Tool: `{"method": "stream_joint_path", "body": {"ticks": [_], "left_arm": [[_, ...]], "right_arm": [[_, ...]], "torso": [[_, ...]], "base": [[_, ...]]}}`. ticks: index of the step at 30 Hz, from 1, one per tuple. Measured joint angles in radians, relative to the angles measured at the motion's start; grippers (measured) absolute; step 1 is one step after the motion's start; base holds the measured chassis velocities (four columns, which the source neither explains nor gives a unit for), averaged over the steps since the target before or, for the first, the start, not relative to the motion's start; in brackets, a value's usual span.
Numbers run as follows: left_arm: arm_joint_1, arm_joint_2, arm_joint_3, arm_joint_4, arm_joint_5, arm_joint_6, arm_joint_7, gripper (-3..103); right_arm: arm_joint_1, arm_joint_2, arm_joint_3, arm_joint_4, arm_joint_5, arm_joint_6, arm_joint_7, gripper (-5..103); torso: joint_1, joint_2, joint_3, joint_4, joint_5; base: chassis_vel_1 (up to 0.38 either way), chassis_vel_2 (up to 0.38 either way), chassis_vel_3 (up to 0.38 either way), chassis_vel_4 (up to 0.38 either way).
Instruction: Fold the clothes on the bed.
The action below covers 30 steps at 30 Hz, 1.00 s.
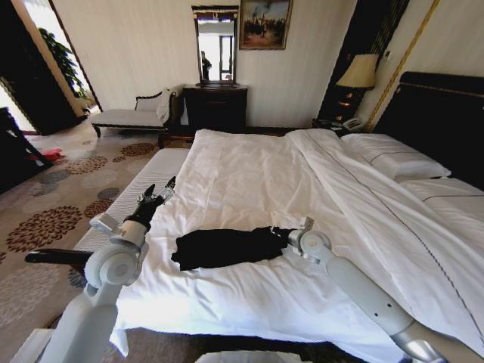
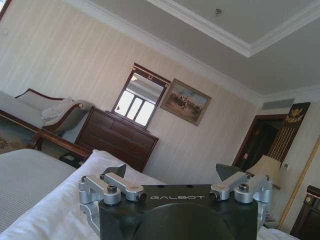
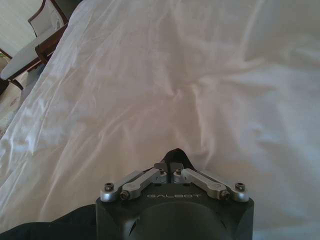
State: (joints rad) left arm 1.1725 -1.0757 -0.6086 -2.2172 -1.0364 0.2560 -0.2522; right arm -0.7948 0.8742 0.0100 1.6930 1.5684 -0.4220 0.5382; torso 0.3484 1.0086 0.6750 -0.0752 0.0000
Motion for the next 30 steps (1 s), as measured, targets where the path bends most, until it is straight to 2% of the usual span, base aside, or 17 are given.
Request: {"method": "stream_joint_path", "body": {"ticks": [6, 19, 30], "left_arm": [[-0.004, -0.004, 0.006, 0.01, 0.004, -0.004, 0.0, 100], [-0.003, -0.015, 0.025, 0.015, 0.021, -0.005, -0.001, 100], [0.034, -0.024, 0.062, 0.015, 0.062, 0.012, 0.0, 100]], "right_arm": [[-0.037, -0.002, 0.051, 0.02, 0.007, 0.05, -0.037, 1], [-0.11, 0.01, 0.12, 0.004, -0.021, 0.101, -0.087, 1], [-0.071, 0.032, 0.143, -0.077, -0.039, 0.124, -0.11, 1]], "torso": [[0.0, 0.0, 0.0, 0.0, 0.0], [0.0, 0.0, 0.0, 0.0001, 0.0001], [0.0, 0.0, 0.0, 0.0001, 0.0]], "base": [[0.0, 0.0, 0.0, 0.0], [0.0, 0.0, 0.0, 0.0], [0.0, 0.0, 0.0, 0.0]]}}
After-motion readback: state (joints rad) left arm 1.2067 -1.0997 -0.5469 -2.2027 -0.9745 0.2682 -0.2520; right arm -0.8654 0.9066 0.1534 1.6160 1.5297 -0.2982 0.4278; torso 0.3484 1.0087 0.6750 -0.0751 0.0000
